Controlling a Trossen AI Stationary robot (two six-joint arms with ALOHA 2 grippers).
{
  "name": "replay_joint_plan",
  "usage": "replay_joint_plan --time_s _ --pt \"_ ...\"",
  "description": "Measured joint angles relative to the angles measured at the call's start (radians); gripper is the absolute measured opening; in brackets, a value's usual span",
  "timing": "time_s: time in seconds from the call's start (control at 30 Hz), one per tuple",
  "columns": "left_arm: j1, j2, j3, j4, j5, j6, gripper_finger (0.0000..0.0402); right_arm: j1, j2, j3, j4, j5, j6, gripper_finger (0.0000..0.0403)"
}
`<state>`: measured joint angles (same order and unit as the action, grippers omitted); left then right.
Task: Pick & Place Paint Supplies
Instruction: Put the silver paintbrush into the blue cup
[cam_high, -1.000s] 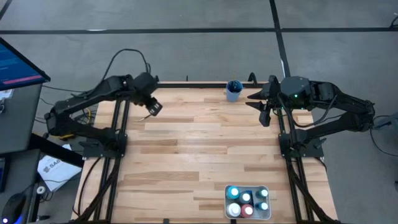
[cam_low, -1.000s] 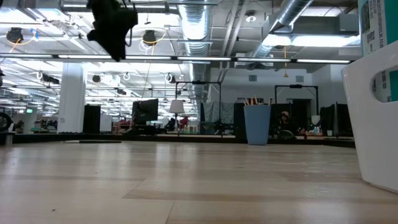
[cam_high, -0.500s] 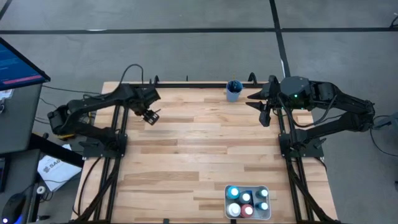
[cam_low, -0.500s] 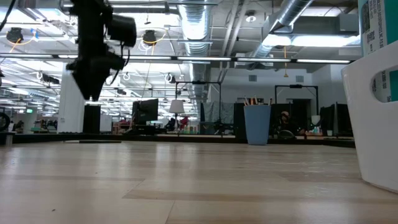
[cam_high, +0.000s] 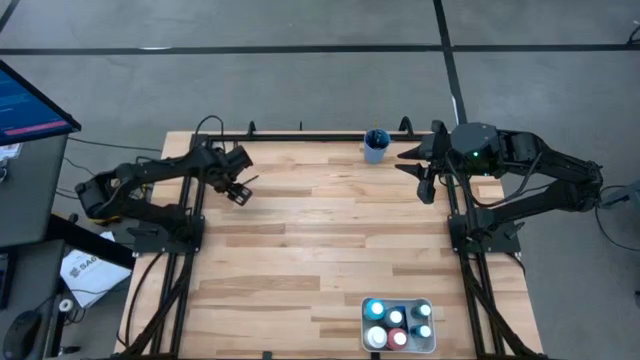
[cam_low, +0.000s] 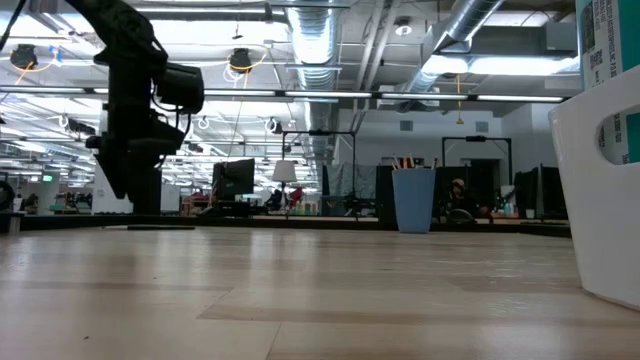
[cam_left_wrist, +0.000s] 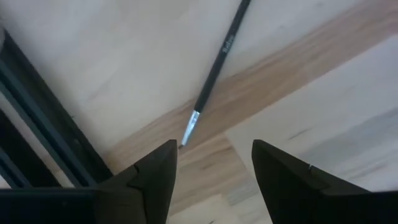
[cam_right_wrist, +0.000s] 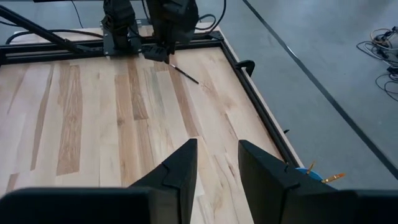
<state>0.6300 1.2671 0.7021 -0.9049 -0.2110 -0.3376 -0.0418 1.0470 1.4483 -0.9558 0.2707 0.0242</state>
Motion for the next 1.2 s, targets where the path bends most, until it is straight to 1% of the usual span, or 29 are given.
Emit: replay_joint_plan --time_s 0.23,0.43,0.6,0.77,0.9,0.97,1.03,1.2 --pt "0.09 0.0 0.0 0.02 0.002 0.011 0.0199 0.0 0.0 0.0 0.0 0.0 0.002 0.0108" --pt "0.153 0.03 0.001 0.038 0.065 0.046 0.0199 0.0 0.0 0.0 0.0 0.0 0.002 0.0108" --pt "0.156 0.12 -0.001 0.047 0.083 0.061 0.0199 0.0 0.0 0.0 0.0 0.0 0.002 0.0108" --pt "0.155 0.235 -0.003 0.053 0.063 0.05 0.0199 0.0 0.0 0.0 0.0 0.0 0.002 0.0108" --pt "0.151 0.281 0.001 0.059 0.111 0.08 0.0194 0.0 0.0 0.0 -0.001 0.0 0.002 0.0108" --pt "0.135 0.289 0.001 0.062 0.111 0.09 0.018 0.0 0.0 0.0 -0.001 0.0 0.002 0.0108" --pt "0.119 0.289 0.0 0.068 0.105 0.09 0.0155 0.0 0.0 0.0 -0.001 0.0 0.002 0.0108" --pt "0.084 0.29 -0.002 0.081 0.115 0.087 0.0067 0.0 0.0 0.0 -0.003 0.0 0.002 0.0108"
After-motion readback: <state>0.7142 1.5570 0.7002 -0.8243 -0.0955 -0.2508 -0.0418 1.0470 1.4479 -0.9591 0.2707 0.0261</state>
